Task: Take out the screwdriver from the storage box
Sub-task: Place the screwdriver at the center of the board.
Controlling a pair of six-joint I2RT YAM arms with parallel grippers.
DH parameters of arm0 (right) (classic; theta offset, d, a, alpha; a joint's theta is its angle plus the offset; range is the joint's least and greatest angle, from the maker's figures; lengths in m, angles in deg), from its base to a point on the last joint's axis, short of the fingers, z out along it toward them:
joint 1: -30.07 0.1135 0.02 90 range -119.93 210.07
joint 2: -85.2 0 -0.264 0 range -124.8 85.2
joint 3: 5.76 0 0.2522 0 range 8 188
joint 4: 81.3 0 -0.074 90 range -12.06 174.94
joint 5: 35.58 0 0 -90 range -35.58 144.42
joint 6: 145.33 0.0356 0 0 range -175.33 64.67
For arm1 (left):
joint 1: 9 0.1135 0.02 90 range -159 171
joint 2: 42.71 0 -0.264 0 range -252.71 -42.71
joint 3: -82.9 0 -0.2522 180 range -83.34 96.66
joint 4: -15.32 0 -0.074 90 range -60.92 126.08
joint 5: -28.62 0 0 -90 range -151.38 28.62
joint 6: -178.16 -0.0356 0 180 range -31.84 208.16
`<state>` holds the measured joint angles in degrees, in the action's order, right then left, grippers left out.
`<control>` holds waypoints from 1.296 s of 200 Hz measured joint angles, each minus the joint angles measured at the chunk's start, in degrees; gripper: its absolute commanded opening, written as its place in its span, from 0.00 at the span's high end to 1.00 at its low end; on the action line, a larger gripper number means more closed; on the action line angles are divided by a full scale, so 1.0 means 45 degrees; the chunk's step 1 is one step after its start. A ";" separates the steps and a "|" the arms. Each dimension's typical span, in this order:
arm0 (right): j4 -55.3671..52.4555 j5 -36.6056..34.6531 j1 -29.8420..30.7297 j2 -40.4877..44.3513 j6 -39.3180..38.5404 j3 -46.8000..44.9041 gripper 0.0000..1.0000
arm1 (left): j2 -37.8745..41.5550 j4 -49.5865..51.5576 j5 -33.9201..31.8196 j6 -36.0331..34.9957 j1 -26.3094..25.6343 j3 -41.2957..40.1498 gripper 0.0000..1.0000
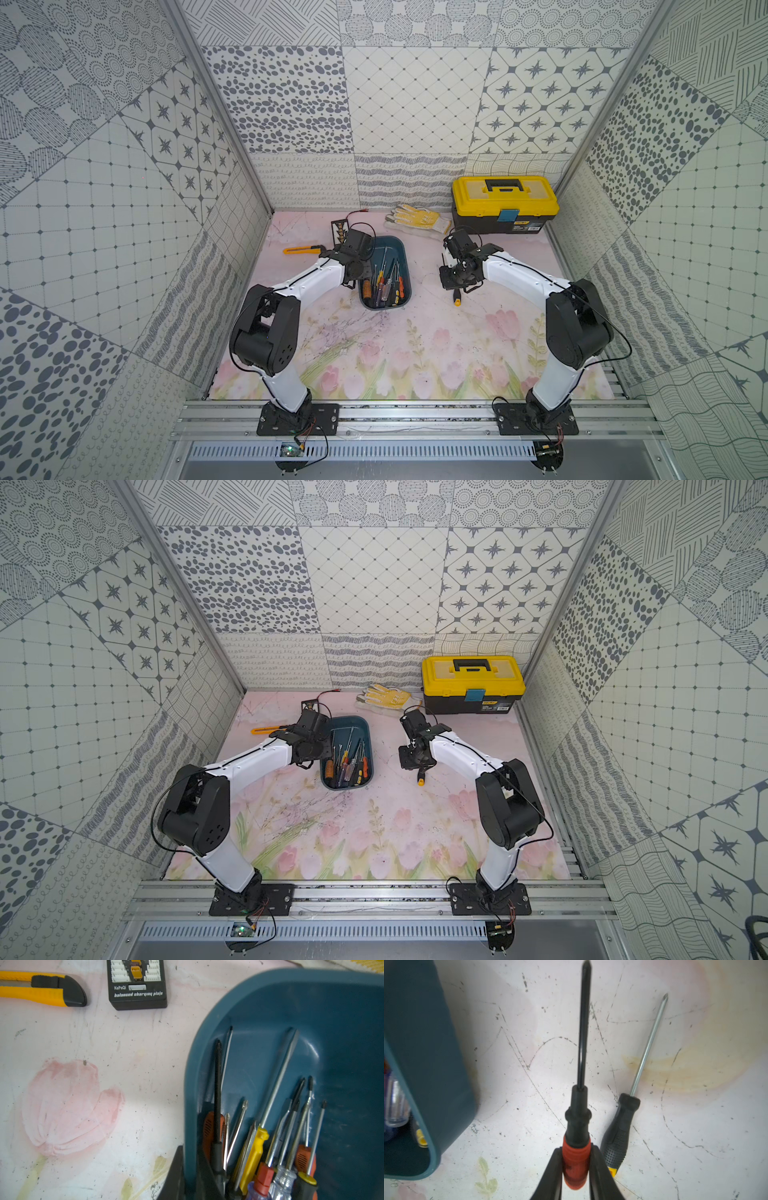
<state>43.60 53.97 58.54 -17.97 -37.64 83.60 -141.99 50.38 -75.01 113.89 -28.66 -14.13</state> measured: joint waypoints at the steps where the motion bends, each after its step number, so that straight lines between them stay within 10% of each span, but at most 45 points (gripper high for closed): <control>1: -0.0005 0.0000 0.0000 -0.0029 0.0010 0.0000 1.00 | 0.0000 0.0000 0.0000 0.0000 0.0000 0.0000 1.00; 118: -0.0097 0.0102 0.0010 -0.1559 0.0549 0.0000 1.00 | 0.0000 0.0049 -0.0010 -0.0049 0.0000 0.0015 1.00; 259: -0.0097 0.0321 0.0024 -0.1710 0.1035 -0.0049 0.66 | 0.0029 0.0170 -0.0005 -0.0097 0.0000 0.0175 1.00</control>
<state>43.16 55.41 58.65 -25.67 -32.98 83.38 -141.86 51.15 -75.03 113.46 -28.66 -13.35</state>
